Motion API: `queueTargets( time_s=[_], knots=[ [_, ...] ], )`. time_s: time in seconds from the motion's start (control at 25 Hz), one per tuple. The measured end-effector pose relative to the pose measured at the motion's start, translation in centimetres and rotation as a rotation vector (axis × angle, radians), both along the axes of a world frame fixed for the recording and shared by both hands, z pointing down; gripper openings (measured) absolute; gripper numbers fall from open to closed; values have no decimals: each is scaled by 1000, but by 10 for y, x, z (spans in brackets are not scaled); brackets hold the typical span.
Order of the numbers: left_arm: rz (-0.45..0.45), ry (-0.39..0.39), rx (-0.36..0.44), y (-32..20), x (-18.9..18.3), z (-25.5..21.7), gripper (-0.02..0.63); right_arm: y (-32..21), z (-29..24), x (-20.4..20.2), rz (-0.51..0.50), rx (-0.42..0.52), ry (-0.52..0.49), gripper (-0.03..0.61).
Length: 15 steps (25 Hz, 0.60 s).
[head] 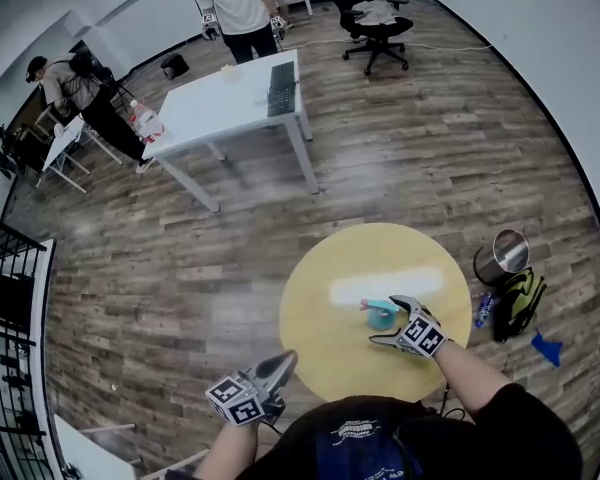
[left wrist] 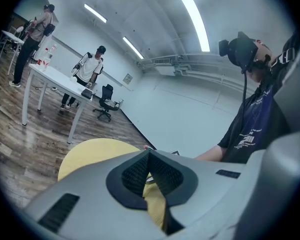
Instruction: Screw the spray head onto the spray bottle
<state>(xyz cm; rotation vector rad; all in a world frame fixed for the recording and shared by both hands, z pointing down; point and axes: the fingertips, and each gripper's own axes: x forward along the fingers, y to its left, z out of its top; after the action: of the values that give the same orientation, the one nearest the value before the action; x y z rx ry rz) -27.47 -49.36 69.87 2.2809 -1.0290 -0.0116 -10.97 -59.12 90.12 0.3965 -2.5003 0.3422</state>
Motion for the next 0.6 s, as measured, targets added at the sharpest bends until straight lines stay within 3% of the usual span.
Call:
queueTargets(
  time_s=[0.6],
  knots=[
    [-40,-25,-60,15,-17,9,12,-22,46,-13,52,74,43,520]
  ],
)
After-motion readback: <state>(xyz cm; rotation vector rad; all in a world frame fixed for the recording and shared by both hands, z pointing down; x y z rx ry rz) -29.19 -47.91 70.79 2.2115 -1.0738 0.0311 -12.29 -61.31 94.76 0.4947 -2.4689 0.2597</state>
